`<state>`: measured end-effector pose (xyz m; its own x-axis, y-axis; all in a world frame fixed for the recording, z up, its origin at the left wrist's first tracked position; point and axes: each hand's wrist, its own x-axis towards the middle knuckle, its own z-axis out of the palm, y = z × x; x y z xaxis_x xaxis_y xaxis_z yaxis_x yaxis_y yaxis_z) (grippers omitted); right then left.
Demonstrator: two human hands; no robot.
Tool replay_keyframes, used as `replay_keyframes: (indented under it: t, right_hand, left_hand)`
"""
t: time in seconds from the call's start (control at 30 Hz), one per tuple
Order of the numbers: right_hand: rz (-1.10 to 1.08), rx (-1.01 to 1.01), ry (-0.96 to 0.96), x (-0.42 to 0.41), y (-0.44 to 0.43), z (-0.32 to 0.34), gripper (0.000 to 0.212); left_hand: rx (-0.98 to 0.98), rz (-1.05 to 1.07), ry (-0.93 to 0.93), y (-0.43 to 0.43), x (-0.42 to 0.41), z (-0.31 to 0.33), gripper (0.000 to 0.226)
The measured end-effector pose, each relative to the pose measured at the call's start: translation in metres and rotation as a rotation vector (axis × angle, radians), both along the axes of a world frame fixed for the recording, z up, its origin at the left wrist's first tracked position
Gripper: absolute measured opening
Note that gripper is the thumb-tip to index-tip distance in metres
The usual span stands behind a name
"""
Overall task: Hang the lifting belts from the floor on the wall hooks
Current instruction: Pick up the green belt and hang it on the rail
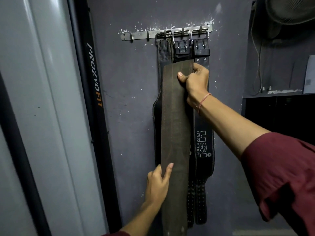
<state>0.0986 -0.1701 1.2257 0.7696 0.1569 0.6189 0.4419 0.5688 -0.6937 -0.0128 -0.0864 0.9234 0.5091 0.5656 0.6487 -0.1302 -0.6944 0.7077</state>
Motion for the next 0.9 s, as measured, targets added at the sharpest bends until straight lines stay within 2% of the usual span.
replay_keyframes:
  t: [0.1, 0.23, 0.37, 0.53, 0.6, 0.67, 0.73, 0.9]
  right_hand:
    - [-0.01, -0.024, -0.003, 0.002, -0.001, -0.006, 0.023]
    - [0.007, -0.033, -0.007, 0.003, 0.0, -0.02, 0.024]
    - [0.026, -0.094, -0.009, 0.004, 0.003, -0.037, 0.017]
    - [0.105, -0.144, -0.065, 0.008, -0.002, -0.04, 0.01]
    - [0.078, -0.209, -0.116, 0.005, -0.003, -0.046, 0.017]
    - [-0.072, -0.339, -0.207, -0.005, -0.005, -0.067, 0.026]
    - [-0.204, -0.36, -0.257, -0.023, -0.01, -0.097, 0.03]
    - [-0.125, -0.454, -0.282, -0.037, -0.02, -0.176, 0.033]
  left_hand:
    - [-0.021, -0.041, -0.024, -0.007, 0.0, 0.011, 0.073]
    - [0.003, -0.022, -0.187, -0.012, 0.012, 0.071, 0.052]
    - [0.049, 0.02, -0.303, -0.013, 0.029, 0.141, 0.049]
    - [0.017, -0.046, -0.32, -0.009, 0.041, 0.196, 0.044]
    - [0.056, -0.01, -0.36, -0.008, 0.041, 0.209, 0.047]
    - [0.074, 0.044, -0.393, -0.007, 0.041, 0.225, 0.047]
    - [0.075, 0.081, -0.394, -0.006, 0.041, 0.239, 0.044]
    - [0.03, 0.155, -0.401, 0.008, 0.041, 0.252, 0.047]
